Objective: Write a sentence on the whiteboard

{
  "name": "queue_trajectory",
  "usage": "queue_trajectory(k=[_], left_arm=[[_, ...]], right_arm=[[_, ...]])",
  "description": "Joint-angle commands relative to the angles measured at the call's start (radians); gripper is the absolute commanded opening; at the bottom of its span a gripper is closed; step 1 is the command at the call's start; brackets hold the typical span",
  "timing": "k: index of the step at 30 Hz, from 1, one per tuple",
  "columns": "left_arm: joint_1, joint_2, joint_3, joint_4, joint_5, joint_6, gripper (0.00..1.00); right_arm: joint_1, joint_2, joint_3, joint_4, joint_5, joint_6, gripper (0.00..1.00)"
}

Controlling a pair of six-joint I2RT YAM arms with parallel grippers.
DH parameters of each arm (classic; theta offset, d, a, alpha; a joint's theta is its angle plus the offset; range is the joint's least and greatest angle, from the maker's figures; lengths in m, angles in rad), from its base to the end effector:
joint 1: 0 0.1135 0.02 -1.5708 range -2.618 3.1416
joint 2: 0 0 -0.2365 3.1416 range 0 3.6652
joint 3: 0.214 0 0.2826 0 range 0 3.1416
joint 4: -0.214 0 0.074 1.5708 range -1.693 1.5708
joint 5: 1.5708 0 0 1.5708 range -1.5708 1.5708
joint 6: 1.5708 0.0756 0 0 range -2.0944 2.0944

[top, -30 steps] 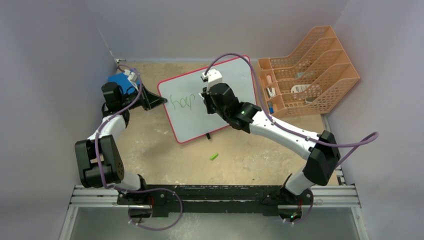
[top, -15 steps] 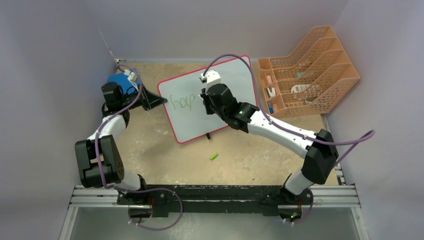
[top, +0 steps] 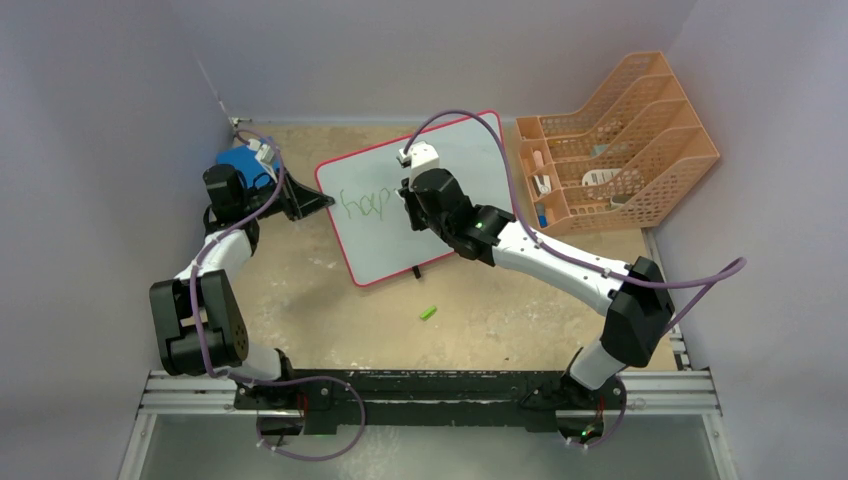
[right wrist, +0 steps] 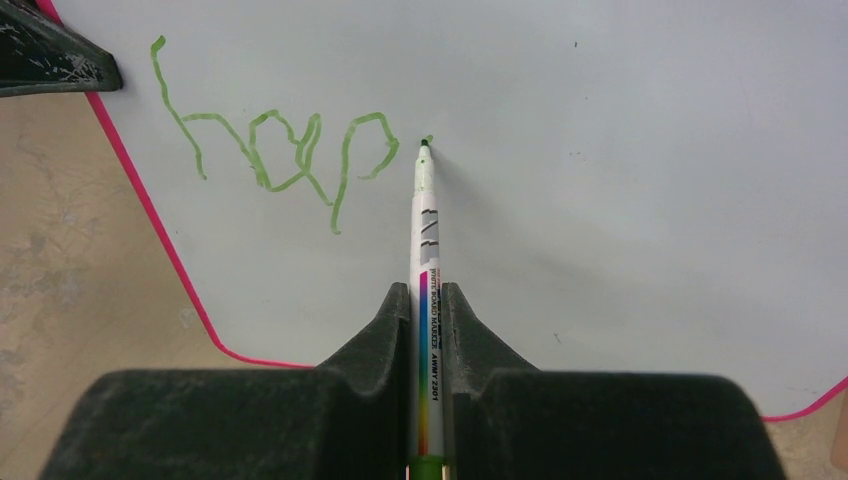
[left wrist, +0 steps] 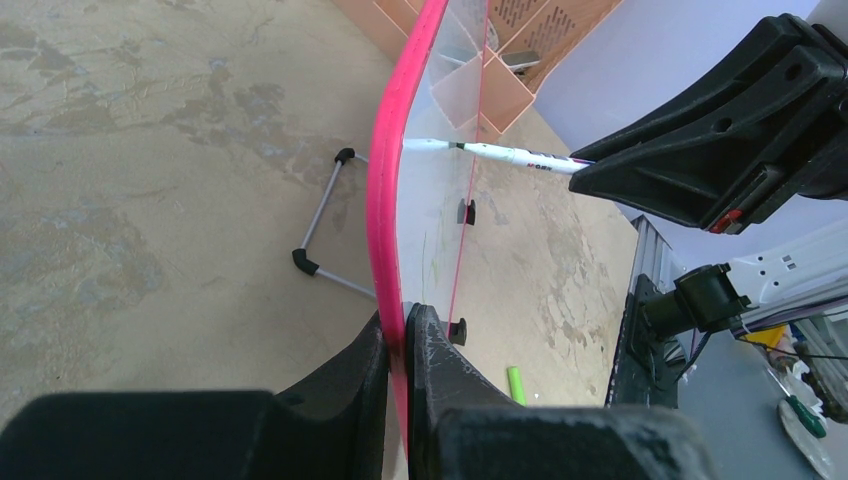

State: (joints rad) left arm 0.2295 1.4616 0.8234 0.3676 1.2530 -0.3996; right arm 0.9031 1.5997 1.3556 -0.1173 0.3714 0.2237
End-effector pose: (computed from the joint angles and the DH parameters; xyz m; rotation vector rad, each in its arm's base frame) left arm 0.3531 0.0087 0.2062 0.3413 1.7885 -1.2534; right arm 0.2967 0.3320 0.2903 -0.4028 1.8844 0.4018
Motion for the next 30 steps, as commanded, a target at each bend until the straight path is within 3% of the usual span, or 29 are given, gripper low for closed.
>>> queue_trajectory(k=[1,30], left_arm=[[-0.019,-0.018,0.022,-0.009,0.005,0.045,0.0],[-0.019,-0.019,0.02,-0.009,0.002,0.044,0.0]], right_arm=[[0.0,0.0,0.023,0.008,0.005,0.008,0.0],[0.042,-0.044,-0.067,-0.04,-0.025,0.05,0.0]])
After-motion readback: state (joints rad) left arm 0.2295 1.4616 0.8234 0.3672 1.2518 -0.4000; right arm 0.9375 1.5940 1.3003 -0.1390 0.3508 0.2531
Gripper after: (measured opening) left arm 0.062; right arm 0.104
